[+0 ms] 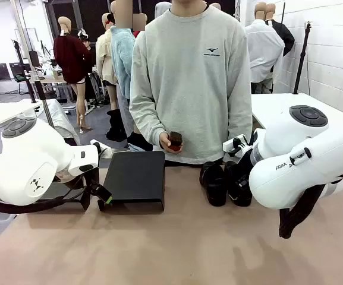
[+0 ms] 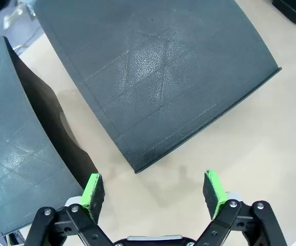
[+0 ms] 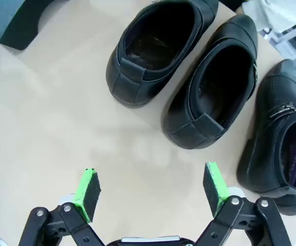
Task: Organize the shoes by placing them on the stand.
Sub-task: Pick up one Shoe and place it in the middle of the table.
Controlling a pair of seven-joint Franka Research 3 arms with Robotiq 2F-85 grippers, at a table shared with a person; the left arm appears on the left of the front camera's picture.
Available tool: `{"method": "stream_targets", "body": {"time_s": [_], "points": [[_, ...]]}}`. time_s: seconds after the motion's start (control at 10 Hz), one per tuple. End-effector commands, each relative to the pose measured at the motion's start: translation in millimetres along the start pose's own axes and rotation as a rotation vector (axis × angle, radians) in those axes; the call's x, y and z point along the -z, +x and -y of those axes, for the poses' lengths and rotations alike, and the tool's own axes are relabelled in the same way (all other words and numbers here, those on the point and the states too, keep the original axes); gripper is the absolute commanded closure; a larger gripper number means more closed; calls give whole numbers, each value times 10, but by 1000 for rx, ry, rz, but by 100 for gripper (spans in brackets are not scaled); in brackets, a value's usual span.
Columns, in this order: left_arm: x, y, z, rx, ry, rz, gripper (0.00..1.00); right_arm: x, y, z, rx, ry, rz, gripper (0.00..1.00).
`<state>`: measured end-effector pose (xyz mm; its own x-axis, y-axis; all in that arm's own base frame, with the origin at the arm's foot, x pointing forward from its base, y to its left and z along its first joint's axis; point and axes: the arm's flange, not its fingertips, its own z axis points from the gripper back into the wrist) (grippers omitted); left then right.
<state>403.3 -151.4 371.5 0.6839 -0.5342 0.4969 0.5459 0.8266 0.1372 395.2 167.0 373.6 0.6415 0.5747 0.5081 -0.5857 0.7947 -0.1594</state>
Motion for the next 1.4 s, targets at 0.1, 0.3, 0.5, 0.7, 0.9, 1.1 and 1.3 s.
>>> {"method": "stream_targets", "body": {"time_s": [0.1,0.3,0.5,0.7,0.9,1.1,1.3], "points": [[0,-1,0,0,0,0,0,0,0,0,0,0,0,0],[0,-1,0,0,0,0,0,0,0,0,0,0,0,0],[0,-1,0,0,0,0,0,0,0,0,0,0,0,0],[0,-1,0,0,0,0,0,0,0,0,0,0,0,0],[0,-1,0,0,0,0,0,0,0,0,0,0,0,0],[0,-1,0,0,0,0,0,0,0,0,0,0,0,0],[-115,38,-50,26,14,57,0,-195,23,131,-3,-22,33,0]]}}
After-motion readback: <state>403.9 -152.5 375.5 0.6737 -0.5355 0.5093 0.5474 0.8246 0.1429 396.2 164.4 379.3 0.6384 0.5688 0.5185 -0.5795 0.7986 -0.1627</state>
